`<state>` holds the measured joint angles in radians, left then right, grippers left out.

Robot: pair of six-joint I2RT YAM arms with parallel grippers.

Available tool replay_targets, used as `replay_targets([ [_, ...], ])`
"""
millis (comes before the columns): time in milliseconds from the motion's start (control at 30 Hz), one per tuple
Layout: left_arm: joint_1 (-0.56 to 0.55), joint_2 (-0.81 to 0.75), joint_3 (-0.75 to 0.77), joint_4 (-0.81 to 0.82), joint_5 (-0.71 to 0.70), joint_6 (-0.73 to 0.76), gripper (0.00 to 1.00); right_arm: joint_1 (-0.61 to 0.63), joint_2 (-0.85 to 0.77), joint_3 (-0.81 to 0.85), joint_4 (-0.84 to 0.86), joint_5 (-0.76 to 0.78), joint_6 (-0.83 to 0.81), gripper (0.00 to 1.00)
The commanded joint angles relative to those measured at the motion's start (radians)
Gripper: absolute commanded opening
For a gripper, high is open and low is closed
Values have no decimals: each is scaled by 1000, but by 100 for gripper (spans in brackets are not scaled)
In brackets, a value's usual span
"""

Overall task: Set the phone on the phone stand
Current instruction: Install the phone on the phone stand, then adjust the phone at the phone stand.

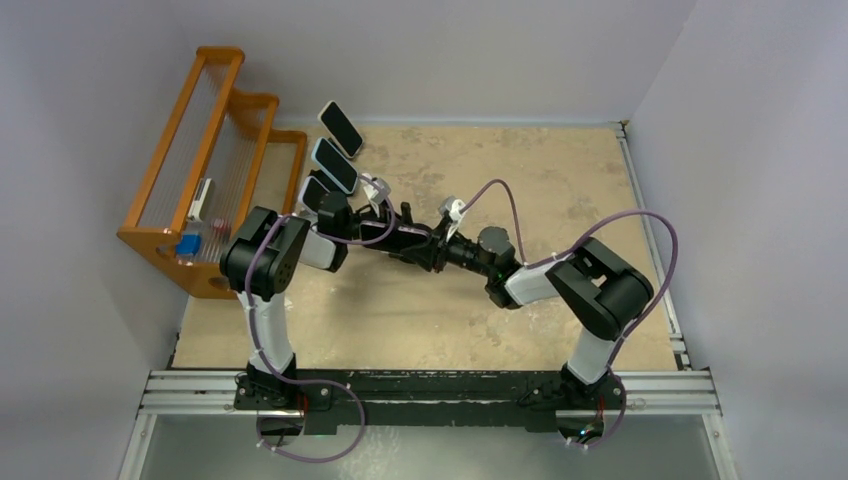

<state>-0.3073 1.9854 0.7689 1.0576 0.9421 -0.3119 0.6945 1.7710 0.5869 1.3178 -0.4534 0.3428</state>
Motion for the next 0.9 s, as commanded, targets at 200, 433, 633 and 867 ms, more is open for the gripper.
replay_targets([
  [200, 1, -2, -38, 47, -96, -100, 0, -27, -151, 71, -170, 93, -84, 70],
  [433, -30, -21, -35, 20, -307, -79, 0, -27, -440, -43, -291, 175, -31, 94],
  [633, -100, -85, -40, -28, -585, -39, 0, -28, -648, -119, -515, 470, 415, 97],
  [867, -171, -79, -17, -21, -710, 35, 0, -28, -622, -171, -693, 623, 1038, 99],
])
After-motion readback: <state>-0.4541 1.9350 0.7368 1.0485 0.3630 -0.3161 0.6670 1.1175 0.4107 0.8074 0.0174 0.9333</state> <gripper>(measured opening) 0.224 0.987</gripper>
